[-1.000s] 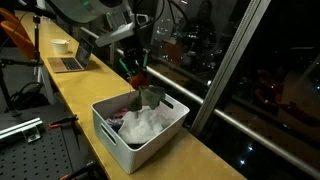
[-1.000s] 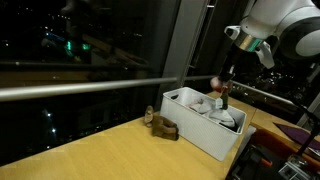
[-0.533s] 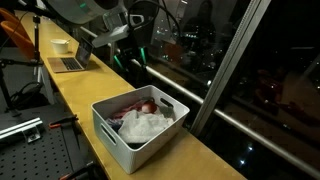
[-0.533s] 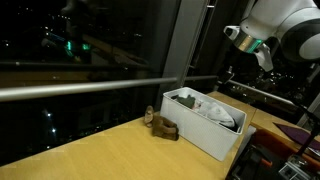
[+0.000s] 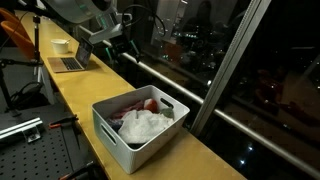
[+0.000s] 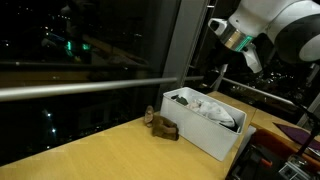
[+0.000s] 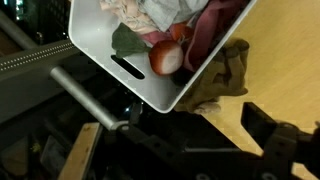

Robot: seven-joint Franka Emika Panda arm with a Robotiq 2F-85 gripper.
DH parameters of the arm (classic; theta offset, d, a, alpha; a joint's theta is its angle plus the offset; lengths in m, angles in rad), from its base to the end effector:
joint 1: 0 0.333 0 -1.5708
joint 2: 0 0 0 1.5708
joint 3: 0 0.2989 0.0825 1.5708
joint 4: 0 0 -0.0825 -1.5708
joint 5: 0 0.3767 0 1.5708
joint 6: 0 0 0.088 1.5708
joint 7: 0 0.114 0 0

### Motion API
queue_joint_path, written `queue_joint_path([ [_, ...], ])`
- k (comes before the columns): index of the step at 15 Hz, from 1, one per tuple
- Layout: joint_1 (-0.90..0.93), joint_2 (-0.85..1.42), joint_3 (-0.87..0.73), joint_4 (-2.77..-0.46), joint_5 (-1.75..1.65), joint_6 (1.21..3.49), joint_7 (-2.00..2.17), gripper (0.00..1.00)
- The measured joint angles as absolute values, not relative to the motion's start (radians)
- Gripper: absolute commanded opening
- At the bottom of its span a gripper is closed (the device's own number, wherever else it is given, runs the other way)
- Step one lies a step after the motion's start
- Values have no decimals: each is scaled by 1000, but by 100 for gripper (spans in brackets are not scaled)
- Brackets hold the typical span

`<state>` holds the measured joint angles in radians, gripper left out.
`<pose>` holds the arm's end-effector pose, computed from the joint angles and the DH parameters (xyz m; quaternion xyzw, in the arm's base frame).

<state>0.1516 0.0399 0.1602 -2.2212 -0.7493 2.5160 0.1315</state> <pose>0.5230 0.1716 0.3633 0.8961 0.3486 0.1708 0.2151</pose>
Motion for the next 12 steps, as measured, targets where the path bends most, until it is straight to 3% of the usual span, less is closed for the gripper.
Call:
queue_joint_path([
  [12,203,417,165,-1890,-756,2510,-68,100],
])
